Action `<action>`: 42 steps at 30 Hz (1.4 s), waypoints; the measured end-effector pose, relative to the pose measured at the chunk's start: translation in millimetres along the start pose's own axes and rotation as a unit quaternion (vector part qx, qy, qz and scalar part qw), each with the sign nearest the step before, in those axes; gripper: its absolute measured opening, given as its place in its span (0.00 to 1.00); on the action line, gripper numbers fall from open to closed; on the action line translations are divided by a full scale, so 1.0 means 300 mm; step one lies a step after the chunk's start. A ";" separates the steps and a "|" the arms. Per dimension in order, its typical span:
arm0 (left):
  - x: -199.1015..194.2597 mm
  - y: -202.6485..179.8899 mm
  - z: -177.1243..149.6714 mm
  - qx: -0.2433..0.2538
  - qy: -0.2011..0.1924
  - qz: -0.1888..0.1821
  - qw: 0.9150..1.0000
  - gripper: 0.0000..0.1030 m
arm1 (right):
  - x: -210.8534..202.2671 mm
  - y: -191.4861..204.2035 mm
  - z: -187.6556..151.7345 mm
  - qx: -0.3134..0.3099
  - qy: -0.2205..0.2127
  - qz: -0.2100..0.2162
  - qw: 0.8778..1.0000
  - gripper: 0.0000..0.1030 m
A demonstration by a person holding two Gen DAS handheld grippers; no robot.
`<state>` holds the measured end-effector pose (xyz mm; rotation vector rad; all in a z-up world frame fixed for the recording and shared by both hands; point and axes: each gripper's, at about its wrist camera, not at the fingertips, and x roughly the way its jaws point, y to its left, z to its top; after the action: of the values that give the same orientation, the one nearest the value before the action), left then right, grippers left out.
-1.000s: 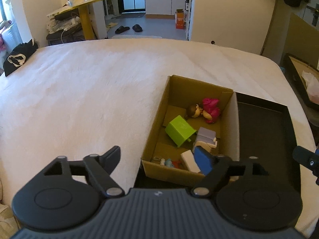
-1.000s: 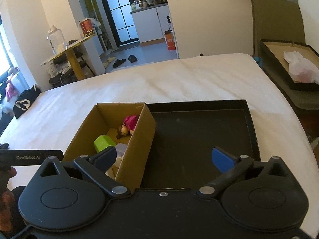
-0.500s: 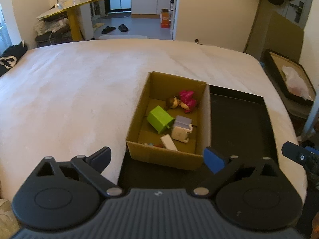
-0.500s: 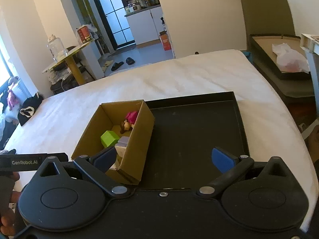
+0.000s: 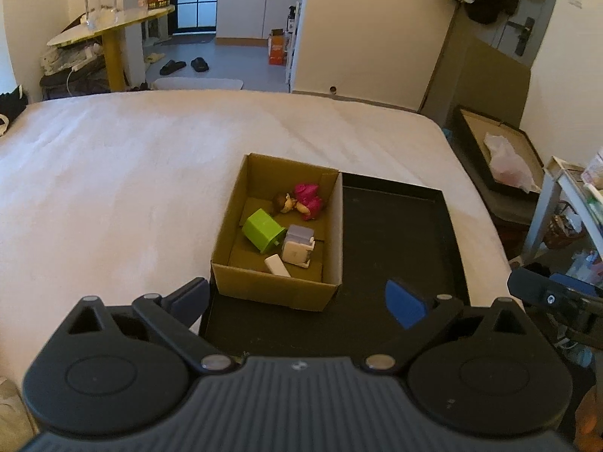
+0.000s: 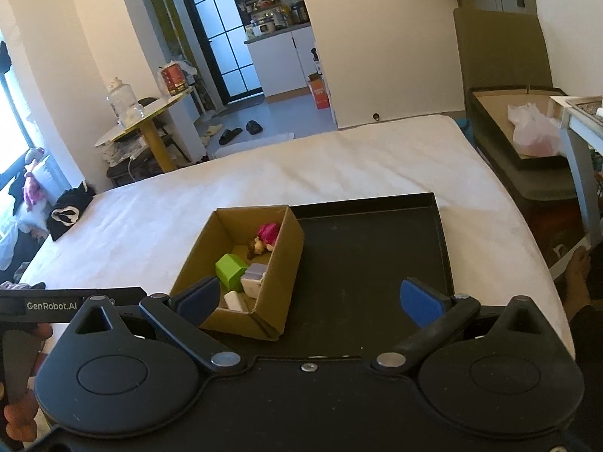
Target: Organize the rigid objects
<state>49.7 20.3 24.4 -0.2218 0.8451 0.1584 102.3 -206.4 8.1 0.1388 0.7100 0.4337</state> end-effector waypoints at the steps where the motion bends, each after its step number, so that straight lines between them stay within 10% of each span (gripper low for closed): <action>1: -0.009 0.002 -0.001 -0.001 -0.001 -0.002 1.000 0.97 | -0.010 0.003 0.001 0.001 0.001 0.001 1.000 1.00; 42: -0.213 0.040 -0.217 0.036 0.002 -0.030 0.999 0.97 | -0.242 0.079 -0.164 -0.028 0.006 -0.034 0.999 1.00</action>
<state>-41.9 12.0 29.2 -0.1802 0.8449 0.0716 13.1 -217.3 21.2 0.0588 0.7115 0.3887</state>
